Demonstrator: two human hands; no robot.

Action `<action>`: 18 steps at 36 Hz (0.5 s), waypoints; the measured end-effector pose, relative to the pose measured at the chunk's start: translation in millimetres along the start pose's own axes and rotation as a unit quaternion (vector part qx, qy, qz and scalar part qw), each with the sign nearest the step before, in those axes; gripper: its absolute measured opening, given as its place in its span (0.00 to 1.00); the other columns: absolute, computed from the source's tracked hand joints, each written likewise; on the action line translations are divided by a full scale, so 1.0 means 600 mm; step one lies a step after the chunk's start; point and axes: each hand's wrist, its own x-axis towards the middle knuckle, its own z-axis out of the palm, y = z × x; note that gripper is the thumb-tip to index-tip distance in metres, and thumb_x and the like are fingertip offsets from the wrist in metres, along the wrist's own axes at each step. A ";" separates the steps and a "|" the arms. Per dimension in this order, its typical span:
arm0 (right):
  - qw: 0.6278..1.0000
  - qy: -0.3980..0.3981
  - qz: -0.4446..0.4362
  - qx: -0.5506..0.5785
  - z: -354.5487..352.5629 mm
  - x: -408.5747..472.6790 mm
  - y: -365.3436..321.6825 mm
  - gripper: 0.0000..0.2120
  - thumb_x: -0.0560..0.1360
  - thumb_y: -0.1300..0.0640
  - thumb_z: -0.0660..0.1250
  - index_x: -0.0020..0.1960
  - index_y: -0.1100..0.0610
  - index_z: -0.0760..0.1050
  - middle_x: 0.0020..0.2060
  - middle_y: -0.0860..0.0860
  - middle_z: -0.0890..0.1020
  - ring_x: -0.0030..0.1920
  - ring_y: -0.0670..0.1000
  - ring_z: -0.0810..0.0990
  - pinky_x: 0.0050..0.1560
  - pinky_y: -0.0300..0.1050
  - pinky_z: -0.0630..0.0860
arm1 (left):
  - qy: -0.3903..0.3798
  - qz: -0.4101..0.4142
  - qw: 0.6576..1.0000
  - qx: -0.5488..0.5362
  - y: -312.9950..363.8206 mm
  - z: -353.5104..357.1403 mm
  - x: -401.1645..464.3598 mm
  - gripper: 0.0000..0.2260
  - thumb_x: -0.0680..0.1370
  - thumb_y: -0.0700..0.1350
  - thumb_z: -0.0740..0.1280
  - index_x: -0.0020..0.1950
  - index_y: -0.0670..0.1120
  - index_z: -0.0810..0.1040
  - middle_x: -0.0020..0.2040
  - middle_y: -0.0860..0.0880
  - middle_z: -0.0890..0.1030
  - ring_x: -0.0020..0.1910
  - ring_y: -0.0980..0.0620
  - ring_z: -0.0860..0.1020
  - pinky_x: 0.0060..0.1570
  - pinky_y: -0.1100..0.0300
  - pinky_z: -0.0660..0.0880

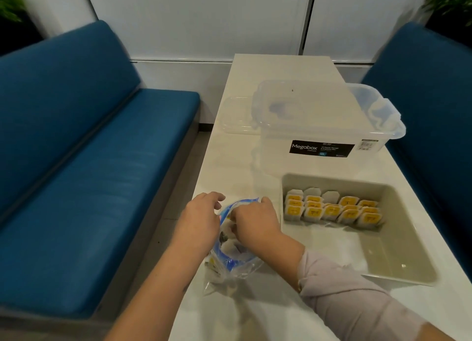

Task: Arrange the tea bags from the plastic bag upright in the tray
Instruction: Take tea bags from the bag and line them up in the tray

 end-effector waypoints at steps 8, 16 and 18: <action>0.995 0.014 -0.003 0.097 -0.012 -0.003 0.019 0.08 0.76 0.56 0.62 0.50 0.48 0.80 0.45 0.47 0.82 0.46 0.51 0.77 0.49 0.45 0.60 | -0.005 0.000 1.000 -0.003 -0.005 -0.001 0.003 0.16 0.76 0.40 0.68 0.62 0.54 0.75 0.53 0.55 0.78 0.45 0.54 0.79 0.45 0.63 0.77; 0.987 0.004 -0.026 0.160 -0.062 -0.011 0.064 0.04 0.76 0.54 0.66 0.50 0.47 0.77 0.46 0.45 0.82 0.49 0.49 0.77 0.53 0.45 0.62 | -0.029 -0.011 1.000 0.004 0.003 -0.008 0.006 0.16 0.76 0.43 0.69 0.62 0.54 0.75 0.55 0.55 0.79 0.47 0.54 0.79 0.49 0.58 0.79; 0.985 0.007 -0.033 0.168 -0.076 -0.014 0.072 0.05 0.76 0.53 0.66 0.50 0.47 0.77 0.46 0.45 0.81 0.49 0.48 0.76 0.53 0.45 0.62 | -0.032 -0.009 0.999 0.006 0.005 -0.010 0.006 0.15 0.76 0.45 0.69 0.62 0.55 0.75 0.55 0.56 0.79 0.48 0.56 0.79 0.50 0.57 0.79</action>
